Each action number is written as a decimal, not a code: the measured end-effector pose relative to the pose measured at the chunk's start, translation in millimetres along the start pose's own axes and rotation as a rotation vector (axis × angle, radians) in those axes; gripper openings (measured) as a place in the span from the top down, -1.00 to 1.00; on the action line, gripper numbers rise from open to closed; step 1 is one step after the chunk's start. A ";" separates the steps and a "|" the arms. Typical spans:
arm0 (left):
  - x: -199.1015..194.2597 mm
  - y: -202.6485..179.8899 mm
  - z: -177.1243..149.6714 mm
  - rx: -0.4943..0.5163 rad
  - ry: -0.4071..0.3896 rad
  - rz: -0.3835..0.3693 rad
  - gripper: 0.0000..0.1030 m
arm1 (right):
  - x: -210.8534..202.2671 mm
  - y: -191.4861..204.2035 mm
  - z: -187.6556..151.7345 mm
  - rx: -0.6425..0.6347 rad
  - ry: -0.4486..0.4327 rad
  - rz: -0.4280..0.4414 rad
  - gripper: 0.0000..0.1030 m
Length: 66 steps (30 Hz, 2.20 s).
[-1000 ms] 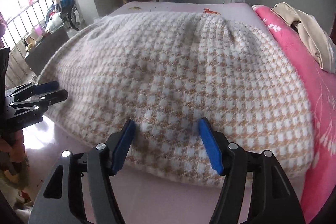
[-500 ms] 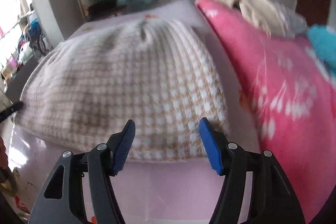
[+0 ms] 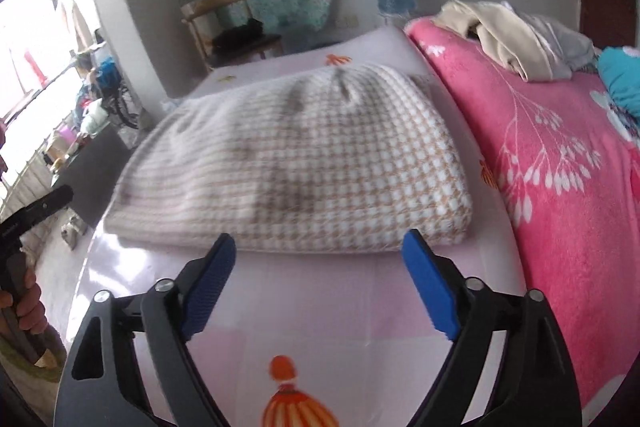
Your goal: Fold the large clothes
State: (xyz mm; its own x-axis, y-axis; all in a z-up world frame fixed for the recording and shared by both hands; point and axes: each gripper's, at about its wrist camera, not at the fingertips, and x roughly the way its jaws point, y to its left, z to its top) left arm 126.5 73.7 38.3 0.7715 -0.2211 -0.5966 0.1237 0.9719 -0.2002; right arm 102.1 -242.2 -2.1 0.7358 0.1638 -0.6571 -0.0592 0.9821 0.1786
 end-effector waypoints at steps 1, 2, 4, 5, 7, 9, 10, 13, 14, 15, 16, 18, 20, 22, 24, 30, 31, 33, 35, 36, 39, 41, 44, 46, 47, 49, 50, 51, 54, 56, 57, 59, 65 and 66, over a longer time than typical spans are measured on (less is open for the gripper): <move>-8.6 -9.4 -1.2 0.015 -0.021 0.000 -0.74 | -7.2 7.8 -1.6 -0.024 -0.015 -0.003 -0.74; -13.8 -15.9 -1.8 0.027 -0.032 0.003 -0.79 | -13.0 14.0 -1.0 -0.048 -0.029 -0.010 -0.79; -24.2 -35.5 -2.5 0.061 -0.042 0.025 -0.85 | -22.8 23.5 -2.0 -0.076 -0.051 -0.023 -0.84; -26.4 -40.5 -2.2 0.068 -0.047 0.029 -0.85 | -29.4 29.7 -2.9 -0.095 -0.064 -0.031 -0.88; -36.1 -51.8 -3.3 0.078 -0.074 0.039 -0.85 | -37.1 35.7 -2.4 -0.120 -0.086 -0.052 -0.88; -40.4 -58.2 -3.6 0.074 -0.088 0.065 -0.85 | -46.8 42.9 -3.5 -0.148 -0.114 -0.092 -0.88; -41.9 -61.5 -4.3 0.073 -0.090 0.083 -0.85 | -49.0 44.8 -4.1 -0.151 -0.118 -0.114 -0.88; -43.4 -67.0 -3.0 0.071 -0.080 0.155 -0.85 | -50.8 46.2 -5.7 -0.142 -0.115 -0.169 -0.88; -43.5 -67.7 -2.9 0.071 -0.080 0.178 -0.85 | -50.5 45.4 -6.2 -0.136 -0.110 -0.170 -0.88; -42.6 -68.8 -2.4 0.068 -0.079 0.213 -0.85 | -49.8 43.5 -6.7 -0.123 -0.105 -0.172 -0.88; -41.4 -69.0 -1.9 0.065 -0.077 0.233 -0.85 | -48.9 41.5 -7.1 -0.114 -0.102 -0.178 -0.88; -37.5 -68.6 -1.8 0.067 -0.069 0.254 -0.85 | -47.5 38.4 -7.0 -0.106 -0.097 -0.202 -0.88; -33.0 -70.2 -2.6 0.085 -0.052 0.272 -0.85 | -47.1 38.0 -6.5 -0.111 -0.100 -0.227 -0.88; -28.6 -73.6 -4.3 0.113 -0.042 0.270 -0.85 | -47.3 38.7 -5.2 -0.123 -0.108 -0.241 -0.88; -21.0 -78.5 -6.6 0.149 -0.018 0.289 -0.85 | -45.7 40.1 -3.9 -0.134 -0.108 -0.253 -0.88; -3.6 -84.4 -12.9 0.124 0.042 0.287 -0.85 | -36.9 41.4 -3.7 -0.144 -0.085 -0.241 -0.88; -0.3 -84.3 -13.2 0.112 0.055 0.286 -0.85 | -34.4 40.4 -3.4 -0.141 -0.074 -0.238 -0.88; 9.3 -83.4 -14.7 0.081 0.096 0.288 -0.85 | -28.9 36.8 -2.7 -0.117 -0.049 -0.244 -0.88; 17.4 -83.3 -17.4 0.062 0.127 0.289 -0.85 | -23.8 32.2 -1.3 -0.091 -0.025 -0.237 -0.88; 21.2 -83.5 -18.7 0.057 0.139 0.293 -0.85 | -19.8 29.4 -1.0 -0.076 -0.005 -0.227 -0.88; 27.4 -83.7 -21.0 0.044 0.164 0.290 -0.85 | -9.1 26.1 -2.2 -0.059 0.040 -0.217 -0.88; 30.3 -83.8 -21.2 0.040 0.177 0.287 -0.85 | -4.3 25.3 -4.0 -0.060 0.056 -0.218 -0.88; 35.6 -83.3 -23.4 0.043 0.201 0.285 -0.85 | 0.5 24.2 -4.6 -0.054 0.073 -0.214 -0.88; 37.9 -83.0 -24.3 0.046 0.214 0.286 -0.85 | 3.0 24.3 -4.7 -0.055 0.082 -0.212 -0.88; 39.4 -82.9 -24.8 0.049 0.221 0.286 -0.85 | 4.1 24.9 -5.0 -0.057 0.085 -0.213 -0.88; 41.8 -83.0 -26.7 0.051 0.231 0.285 -0.85 | 5.5 25.7 -5.0 -0.059 0.091 -0.213 -0.88; 42.7 -83.1 -27.3 0.051 0.235 0.285 -0.85 | 5.9 26.2 -5.2 -0.060 0.093 -0.213 -0.88; 43.2 -83.1 -28.0 0.052 0.239 0.283 -0.85 | 6.4 26.9 -5.3 -0.062 0.095 -0.214 -0.88; 44.0 -84.3 -29.6 0.057 0.245 0.280 -0.85 | 6.7 28.0 -5.0 -0.064 0.099 -0.217 -0.88; 43.3 -85.3 -30.5 0.063 0.247 0.276 -0.85 | 7.0 28.2 -5.0 -0.065 0.099 -0.219 -0.88; 43.4 -85.8 -30.2 0.065 0.248 0.274 -0.85 | 7.1 28.5 -5.0 -0.065 0.100 -0.221 -0.88; 42.3 -87.6 -31.0 0.070 0.248 0.267 -0.85 | 6.6 28.2 -4.8 -0.064 0.101 -0.224 -0.88; 40.3 -92.7 -32.1 0.091 0.246 0.248 -0.85 | 5.3 28.8 -4.7 -0.066 0.100 -0.228 -0.88; 40.2 -93.5 -32.3 0.093 0.247 0.245 -0.85 | 5.1 29.0 -4.6 -0.066 0.101 -0.228 -0.88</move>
State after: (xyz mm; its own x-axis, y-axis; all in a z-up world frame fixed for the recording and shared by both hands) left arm 125.8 -28.6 7.9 0.6129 0.0174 -0.7900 0.0186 0.9992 0.0365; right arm 101.0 -212.5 -3.6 0.6646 -0.0571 -0.7450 0.0542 0.9981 -0.0281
